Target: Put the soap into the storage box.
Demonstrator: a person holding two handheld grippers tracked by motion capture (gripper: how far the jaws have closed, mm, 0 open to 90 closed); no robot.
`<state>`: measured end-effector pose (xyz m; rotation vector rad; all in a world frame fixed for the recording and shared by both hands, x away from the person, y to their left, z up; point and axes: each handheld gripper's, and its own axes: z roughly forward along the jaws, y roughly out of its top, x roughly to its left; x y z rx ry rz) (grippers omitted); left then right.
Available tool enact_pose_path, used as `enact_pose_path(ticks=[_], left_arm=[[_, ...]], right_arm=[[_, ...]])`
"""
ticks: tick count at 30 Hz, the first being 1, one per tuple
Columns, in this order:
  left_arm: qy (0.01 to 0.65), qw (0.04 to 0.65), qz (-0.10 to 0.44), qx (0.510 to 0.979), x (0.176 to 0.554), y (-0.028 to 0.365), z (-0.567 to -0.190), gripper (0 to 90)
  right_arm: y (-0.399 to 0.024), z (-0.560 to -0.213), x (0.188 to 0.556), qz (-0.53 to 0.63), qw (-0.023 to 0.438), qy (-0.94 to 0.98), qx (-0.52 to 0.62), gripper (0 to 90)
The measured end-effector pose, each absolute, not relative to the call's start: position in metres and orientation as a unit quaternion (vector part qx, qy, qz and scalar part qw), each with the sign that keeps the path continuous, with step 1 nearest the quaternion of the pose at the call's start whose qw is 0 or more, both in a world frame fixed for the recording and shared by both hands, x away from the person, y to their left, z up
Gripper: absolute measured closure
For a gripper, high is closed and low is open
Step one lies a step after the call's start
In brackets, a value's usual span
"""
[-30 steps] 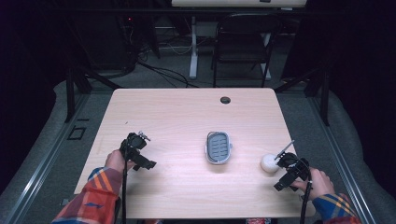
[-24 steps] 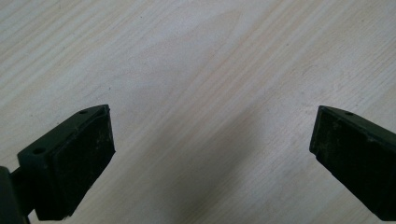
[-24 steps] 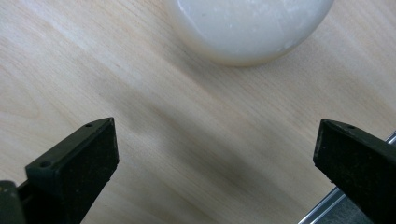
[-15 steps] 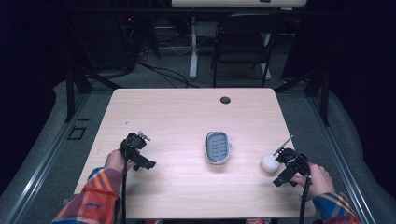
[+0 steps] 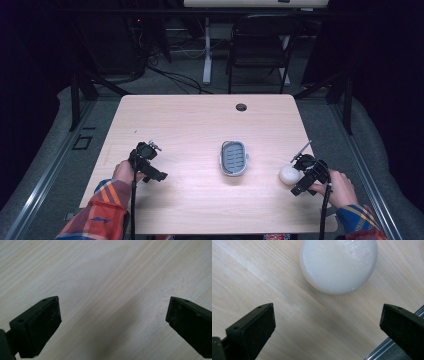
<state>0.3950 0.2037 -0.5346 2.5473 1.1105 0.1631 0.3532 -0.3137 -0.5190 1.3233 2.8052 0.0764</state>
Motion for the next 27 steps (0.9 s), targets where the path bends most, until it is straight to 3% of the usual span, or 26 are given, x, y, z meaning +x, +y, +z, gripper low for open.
enact_pose_path(ticks=[7, 8, 10, 27], left_arm=[[0.392, 0.177, 0.057, 0.901, 0.395, 0.204, -0.535, 0.0], [0.391, 0.178, 0.057, 0.901, 0.395, 0.204, -0.535, 0.0], [0.392, 0.182, 0.056, 0.900, 0.395, 0.204, -0.534, 0.0], [0.388, 0.181, 0.054, 0.902, 0.395, 0.204, -0.534, 0.0]], right_arm=[[-0.312, -0.521, 0.356, 0.069, 0.028, 0.889, 0.452, 0.0], [-0.313, -0.513, 0.362, 0.022, 0.016, 0.907, 0.420, 0.0], [-0.309, -0.520, 0.360, 0.074, 0.030, 0.888, 0.454, 0.8], [-0.287, -0.511, 0.387, 0.051, 0.030, 0.901, 0.429, 5.2]])
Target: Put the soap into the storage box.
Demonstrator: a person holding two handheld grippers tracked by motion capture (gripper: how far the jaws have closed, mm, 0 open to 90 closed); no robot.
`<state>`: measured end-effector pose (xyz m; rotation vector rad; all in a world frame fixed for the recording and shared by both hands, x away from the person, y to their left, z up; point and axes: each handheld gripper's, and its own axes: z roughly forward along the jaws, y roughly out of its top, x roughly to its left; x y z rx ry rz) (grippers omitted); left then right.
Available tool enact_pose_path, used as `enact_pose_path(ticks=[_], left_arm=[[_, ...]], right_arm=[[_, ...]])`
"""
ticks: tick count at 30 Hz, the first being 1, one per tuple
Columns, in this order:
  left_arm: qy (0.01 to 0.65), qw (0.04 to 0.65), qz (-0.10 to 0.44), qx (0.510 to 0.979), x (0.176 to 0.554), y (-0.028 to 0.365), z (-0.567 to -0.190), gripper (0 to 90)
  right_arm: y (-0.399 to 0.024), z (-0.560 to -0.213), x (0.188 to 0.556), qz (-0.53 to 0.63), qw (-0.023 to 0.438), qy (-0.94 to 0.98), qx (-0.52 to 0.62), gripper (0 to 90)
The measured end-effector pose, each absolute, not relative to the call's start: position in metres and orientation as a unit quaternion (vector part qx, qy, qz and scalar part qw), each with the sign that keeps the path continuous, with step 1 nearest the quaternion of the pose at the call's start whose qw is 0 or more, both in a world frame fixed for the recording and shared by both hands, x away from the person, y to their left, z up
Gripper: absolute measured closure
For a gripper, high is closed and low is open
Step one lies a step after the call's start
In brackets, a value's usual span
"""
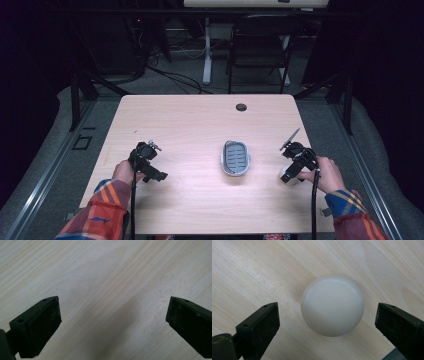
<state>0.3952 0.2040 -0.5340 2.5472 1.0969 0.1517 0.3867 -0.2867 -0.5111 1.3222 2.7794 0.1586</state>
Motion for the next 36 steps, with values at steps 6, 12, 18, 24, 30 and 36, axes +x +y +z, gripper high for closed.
enact_pose_path(ticks=[6, 12, 18, 24, 30, 36], left_arm=[[0.389, 0.182, 0.054, 0.902, 0.395, 0.204, -0.534, 0.0], [0.388, 0.181, 0.054, 0.902, 0.395, 0.204, -0.534, 0.0], [0.388, 0.181, 0.053, 0.902, 0.395, 0.204, -0.534, 0.0], [0.389, 0.182, 0.052, 0.902, 0.395, 0.204, -0.534, 0.0], [0.388, 0.181, 0.052, 0.902, 0.395, 0.203, -0.535, 0.0], [0.388, 0.181, 0.052, 0.902, 0.395, 0.203, -0.535, 0.0]], right_arm=[[-0.286, -0.515, 0.393, 0.042, 0.025, 0.901, 0.432, 2.8], [-0.285, -0.520, 0.400, 0.016, 0.015, 0.905, 0.425, 0.1], [-0.284, -0.525, 0.402, 0.008, 0.011, 0.906, 0.423, 0.2], [-0.285, -0.531, 0.403, 0.017, 0.007, 0.902, 0.432, 7.0], [-0.285, -0.534, 0.404, 0.008, 0.001, 0.903, 0.429, 11.1], [-0.284, -0.540, 0.402, 0.024, 0.005, 0.895, 0.445, 20.4]])
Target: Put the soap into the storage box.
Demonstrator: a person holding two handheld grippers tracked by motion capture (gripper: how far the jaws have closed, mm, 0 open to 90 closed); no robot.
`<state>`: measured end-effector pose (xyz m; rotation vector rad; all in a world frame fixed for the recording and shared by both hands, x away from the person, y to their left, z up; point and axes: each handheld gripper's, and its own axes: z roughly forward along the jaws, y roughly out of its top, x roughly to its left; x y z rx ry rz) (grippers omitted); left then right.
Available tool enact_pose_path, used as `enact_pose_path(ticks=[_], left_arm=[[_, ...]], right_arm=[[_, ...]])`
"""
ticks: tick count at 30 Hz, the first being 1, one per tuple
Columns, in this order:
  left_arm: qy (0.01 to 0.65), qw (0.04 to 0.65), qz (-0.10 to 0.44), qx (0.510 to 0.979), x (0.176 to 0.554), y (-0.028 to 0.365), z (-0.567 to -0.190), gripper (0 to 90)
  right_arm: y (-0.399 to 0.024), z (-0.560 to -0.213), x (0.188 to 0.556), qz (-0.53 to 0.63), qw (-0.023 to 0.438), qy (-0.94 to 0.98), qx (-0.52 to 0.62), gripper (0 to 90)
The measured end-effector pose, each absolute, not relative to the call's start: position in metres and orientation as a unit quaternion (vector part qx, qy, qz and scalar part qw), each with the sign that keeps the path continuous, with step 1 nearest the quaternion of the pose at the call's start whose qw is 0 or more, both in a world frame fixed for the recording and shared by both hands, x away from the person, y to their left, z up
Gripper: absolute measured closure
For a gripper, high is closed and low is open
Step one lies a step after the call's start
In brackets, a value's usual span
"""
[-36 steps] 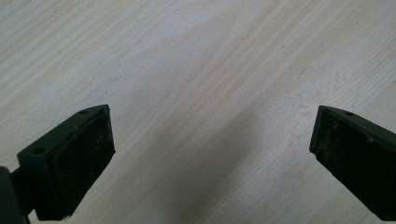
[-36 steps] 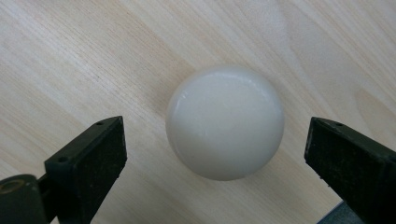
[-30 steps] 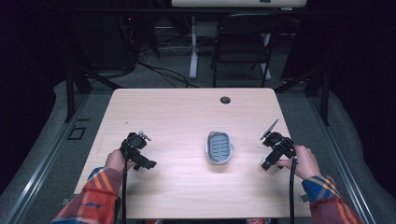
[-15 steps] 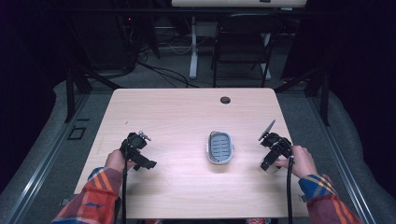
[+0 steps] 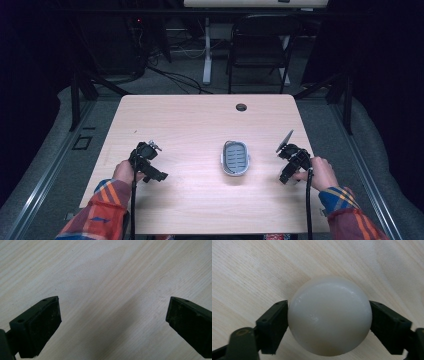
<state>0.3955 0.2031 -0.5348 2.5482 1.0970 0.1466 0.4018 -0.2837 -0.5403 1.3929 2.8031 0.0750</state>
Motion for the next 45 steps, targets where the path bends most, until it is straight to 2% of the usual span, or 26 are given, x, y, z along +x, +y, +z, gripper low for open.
enact_pose_path(ticks=[3, 23, 45], left_arm=[[0.388, 0.181, 0.052, 0.902, 0.396, 0.203, -0.535, 0.0], [0.388, 0.178, 0.053, 0.903, 0.396, 0.203, -0.535, 0.0], [0.390, 0.177, 0.055, 0.902, 0.396, 0.204, -0.534, 0.0]], right_arm=[[-0.282, -0.539, 0.405, -0.010, 0.003, 0.905, 0.426, 23.0], [-0.281, -0.532, 0.401, 0.023, 0.020, 0.898, 0.438, 23.7], [-0.269, -0.516, 0.400, -0.001, 0.031, 0.915, 0.403, 23.7]])
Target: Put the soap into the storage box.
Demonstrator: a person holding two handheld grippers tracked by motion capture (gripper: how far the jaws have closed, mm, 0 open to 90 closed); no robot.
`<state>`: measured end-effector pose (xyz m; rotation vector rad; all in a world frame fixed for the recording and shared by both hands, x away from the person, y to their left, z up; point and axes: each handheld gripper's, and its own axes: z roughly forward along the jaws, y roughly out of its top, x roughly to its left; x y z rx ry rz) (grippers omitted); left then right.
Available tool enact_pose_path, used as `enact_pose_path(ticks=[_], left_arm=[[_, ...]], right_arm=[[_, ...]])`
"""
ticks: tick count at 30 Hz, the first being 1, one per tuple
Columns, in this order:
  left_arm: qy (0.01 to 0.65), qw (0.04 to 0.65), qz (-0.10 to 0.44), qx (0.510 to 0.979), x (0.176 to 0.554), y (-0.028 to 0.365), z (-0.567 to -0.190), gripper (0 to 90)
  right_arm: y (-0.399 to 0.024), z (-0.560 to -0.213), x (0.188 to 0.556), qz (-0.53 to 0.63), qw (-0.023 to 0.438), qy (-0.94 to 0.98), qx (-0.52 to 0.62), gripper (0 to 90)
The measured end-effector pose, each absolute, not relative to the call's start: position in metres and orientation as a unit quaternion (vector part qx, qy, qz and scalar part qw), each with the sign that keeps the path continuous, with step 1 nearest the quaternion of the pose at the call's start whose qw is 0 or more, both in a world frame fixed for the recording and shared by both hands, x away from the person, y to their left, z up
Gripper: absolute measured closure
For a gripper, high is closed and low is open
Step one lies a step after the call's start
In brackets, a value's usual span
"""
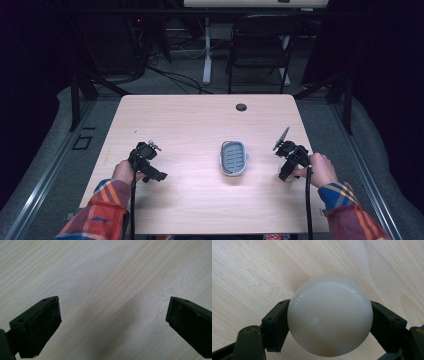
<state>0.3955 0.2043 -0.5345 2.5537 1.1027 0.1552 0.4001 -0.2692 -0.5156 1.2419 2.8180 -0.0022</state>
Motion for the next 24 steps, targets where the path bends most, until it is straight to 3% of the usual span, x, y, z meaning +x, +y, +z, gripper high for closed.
enact_pose_path(ticks=[24], left_arm=[[0.389, 0.177, 0.053, 0.903, 0.396, 0.204, -0.535, 0.0]], right_arm=[[-0.243, -0.508, 0.408, -0.003, 0.033, 0.924, 0.381, 23.7]])
